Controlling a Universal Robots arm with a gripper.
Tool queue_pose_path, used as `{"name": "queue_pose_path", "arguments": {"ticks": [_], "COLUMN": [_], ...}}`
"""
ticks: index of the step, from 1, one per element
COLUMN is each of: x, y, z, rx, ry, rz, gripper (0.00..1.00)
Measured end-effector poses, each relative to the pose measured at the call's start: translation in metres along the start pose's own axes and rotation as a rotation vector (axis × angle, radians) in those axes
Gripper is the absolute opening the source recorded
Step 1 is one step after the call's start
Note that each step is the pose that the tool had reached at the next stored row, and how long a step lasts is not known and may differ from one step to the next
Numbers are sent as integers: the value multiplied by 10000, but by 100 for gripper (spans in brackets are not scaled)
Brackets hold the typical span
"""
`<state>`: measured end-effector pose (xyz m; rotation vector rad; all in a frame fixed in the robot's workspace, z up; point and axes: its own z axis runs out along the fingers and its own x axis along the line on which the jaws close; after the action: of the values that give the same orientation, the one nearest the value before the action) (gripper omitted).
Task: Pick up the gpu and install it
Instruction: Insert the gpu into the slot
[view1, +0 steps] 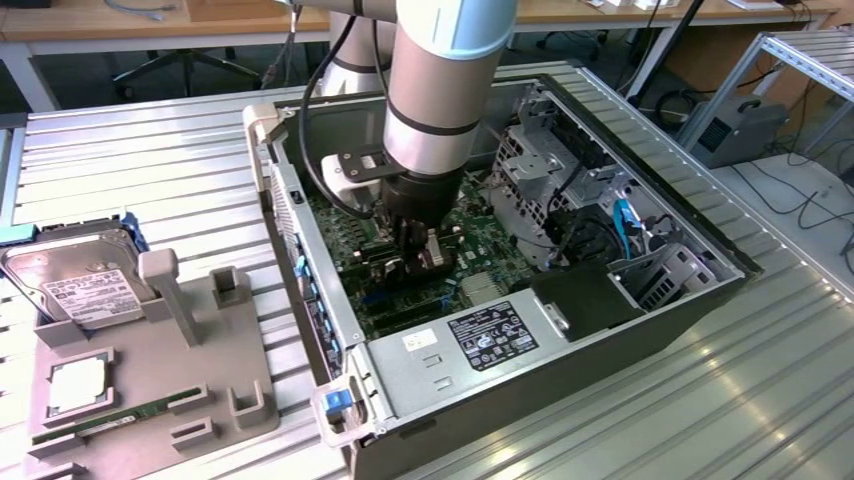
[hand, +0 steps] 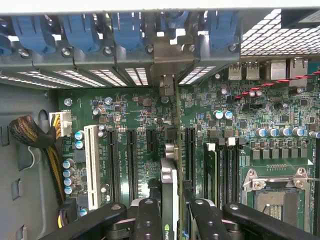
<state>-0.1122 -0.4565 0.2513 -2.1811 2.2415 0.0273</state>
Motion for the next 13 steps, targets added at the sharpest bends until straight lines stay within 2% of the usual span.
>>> {"name": "queue_pose_path", "arguments": {"ticks": [13], "x": [0], "y": [3], "z": [6], "rx": [0], "ry": [-1], "rz": [0], "gripper": [27]}}
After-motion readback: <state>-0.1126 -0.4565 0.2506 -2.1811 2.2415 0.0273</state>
